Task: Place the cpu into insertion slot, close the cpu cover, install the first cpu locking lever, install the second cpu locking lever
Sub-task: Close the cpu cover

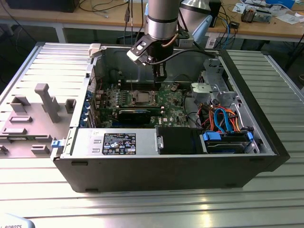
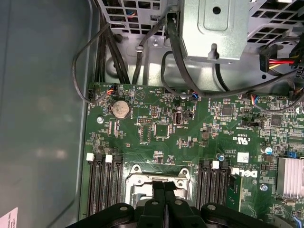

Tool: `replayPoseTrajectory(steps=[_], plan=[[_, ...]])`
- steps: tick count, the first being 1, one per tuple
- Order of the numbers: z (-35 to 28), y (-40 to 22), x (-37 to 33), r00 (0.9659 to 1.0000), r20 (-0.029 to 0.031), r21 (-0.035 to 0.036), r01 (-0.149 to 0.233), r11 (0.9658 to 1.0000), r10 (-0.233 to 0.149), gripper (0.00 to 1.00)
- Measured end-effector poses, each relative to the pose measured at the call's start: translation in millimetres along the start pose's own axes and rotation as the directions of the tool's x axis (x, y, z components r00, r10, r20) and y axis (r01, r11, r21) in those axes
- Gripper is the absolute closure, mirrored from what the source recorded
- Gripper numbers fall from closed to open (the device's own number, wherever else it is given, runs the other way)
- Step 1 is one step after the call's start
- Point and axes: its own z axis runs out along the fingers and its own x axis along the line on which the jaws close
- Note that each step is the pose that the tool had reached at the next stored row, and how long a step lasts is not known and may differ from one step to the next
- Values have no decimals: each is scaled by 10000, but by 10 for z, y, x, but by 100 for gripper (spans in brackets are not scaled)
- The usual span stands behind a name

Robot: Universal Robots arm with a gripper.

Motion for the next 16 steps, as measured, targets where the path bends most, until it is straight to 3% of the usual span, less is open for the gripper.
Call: replayPoseTrajectory(steps=[6,10,11,12,14,15,16], plan=[[15,-68,5,10000,-1,-1,0,10000,0,89],[18,-73,6,10000,-6,1,0,10000,0,89],[22,-73,6,10000,-11,31,0,10000,0,89],[25,-73,6,10000,-14,94,1,10000,0,89],[33,-73,6,10000,-40,470,2,9989,0,89],[33,-74,5,10000,-43,547,2,9985,0,89],[33,-74,6,10000,-43,549,2,9985,1,89]])
